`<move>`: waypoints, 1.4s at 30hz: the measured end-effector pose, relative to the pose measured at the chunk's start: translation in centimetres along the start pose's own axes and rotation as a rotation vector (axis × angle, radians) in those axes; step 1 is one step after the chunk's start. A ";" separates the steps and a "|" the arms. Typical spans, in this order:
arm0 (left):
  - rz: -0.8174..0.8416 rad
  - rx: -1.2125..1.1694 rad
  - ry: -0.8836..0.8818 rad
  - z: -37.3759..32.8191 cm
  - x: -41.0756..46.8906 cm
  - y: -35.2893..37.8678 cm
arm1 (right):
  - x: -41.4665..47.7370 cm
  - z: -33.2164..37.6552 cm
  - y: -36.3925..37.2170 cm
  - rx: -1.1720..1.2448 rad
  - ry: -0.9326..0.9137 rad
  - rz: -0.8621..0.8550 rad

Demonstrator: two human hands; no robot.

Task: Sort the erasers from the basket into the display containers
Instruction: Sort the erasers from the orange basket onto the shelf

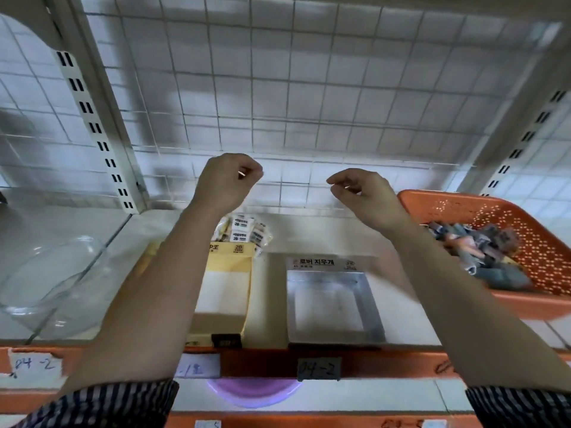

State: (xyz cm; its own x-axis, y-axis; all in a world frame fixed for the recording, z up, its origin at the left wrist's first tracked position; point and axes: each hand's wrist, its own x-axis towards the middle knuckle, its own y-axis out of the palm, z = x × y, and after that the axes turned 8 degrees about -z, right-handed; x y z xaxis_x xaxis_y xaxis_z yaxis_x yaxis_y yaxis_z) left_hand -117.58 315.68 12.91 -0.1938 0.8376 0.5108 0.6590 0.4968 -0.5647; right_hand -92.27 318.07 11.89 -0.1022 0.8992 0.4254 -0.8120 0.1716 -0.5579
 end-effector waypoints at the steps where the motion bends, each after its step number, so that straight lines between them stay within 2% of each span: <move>1: -0.012 -0.007 0.034 -1.3 0.0 1.0 | -0.1 -0.4 -1.1 -0.011 -0.003 -0.020; 8: 0.090 -0.101 0.174 -10.2 -1.4 9.2 | -1.7 -5.0 -10.1 -0.095 0.024 -0.135; 14: 0.182 -0.221 0.269 -16.7 -4.3 15.7 | -4.4 -9.3 -16.0 -0.219 0.056 -0.097; 24: 0.221 -0.171 0.274 -21.1 -6.7 21.6 | -6.4 -15.1 -23.3 -0.347 0.158 -0.042; 28: 0.239 -0.179 0.271 -22.1 -6.6 23.4 | -6.2 -16.5 -24.6 -0.444 0.174 0.100; 33: 0.366 -0.197 0.250 -22.4 -6.8 24.6 | -5.6 -17.4 -24.1 -0.633 0.124 0.323; 36: 0.360 -0.222 0.210 -21.9 -6.7 24.6 | -5.6 -17.5 -23.7 -0.679 0.142 0.441; 42: 0.298 -0.332 0.069 -21.3 -6.7 24.3 | -5.5 -17.9 -23.5 -0.574 0.205 0.464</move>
State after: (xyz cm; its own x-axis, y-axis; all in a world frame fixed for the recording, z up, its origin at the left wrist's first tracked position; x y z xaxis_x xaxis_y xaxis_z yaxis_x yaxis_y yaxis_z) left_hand -84.75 317.35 9.60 0.0814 0.9102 0.4062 0.8783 0.1271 -0.4609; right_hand -62.36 316.31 9.87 -0.2059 0.9772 -0.0528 -0.2805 -0.1106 -0.9535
